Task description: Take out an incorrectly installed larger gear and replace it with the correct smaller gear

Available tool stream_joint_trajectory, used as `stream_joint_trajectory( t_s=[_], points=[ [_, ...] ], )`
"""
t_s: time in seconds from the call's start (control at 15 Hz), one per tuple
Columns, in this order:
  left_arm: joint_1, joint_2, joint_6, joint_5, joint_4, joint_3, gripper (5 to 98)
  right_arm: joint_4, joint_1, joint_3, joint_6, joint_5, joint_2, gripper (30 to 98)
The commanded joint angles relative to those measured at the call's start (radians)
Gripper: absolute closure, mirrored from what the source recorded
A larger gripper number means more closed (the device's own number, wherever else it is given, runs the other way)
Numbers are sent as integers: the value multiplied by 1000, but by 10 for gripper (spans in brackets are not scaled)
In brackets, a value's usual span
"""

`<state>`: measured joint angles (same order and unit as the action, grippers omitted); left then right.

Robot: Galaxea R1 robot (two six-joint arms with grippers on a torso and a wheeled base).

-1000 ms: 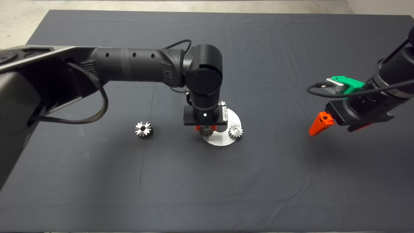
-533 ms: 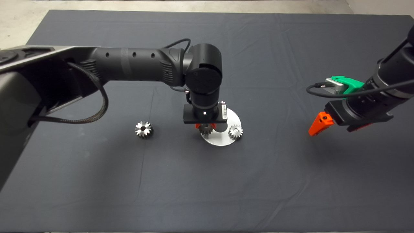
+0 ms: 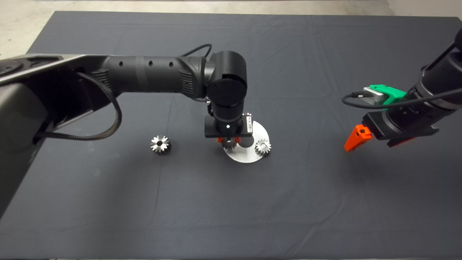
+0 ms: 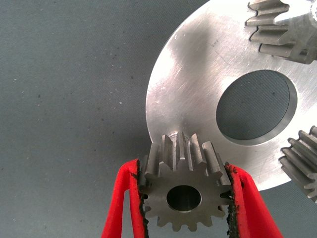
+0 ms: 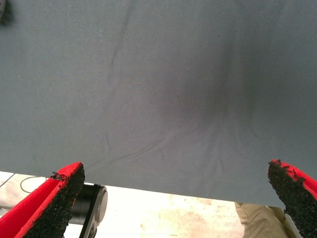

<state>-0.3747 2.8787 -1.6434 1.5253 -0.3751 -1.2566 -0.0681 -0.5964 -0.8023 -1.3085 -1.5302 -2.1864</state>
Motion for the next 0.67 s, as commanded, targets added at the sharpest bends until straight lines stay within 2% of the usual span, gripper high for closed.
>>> stream_joint_trajectory(
  t_s=[0.0,0.33,0.53,0.6],
  points=[
    [-5,3,2,111,-16,2,802,-7,-23,-11,5,-100,-2,308],
    [43,5,1,110,-51,1,802,-9,-23,-13,5,-100,-10,308],
    [120,6,-1,104,-91,-9,802,-9,-23,-15,5,-99,-11,308],
    [131,5,-1,104,-93,-13,802,-8,-23,-16,6,-99,-11,308]
  ],
)
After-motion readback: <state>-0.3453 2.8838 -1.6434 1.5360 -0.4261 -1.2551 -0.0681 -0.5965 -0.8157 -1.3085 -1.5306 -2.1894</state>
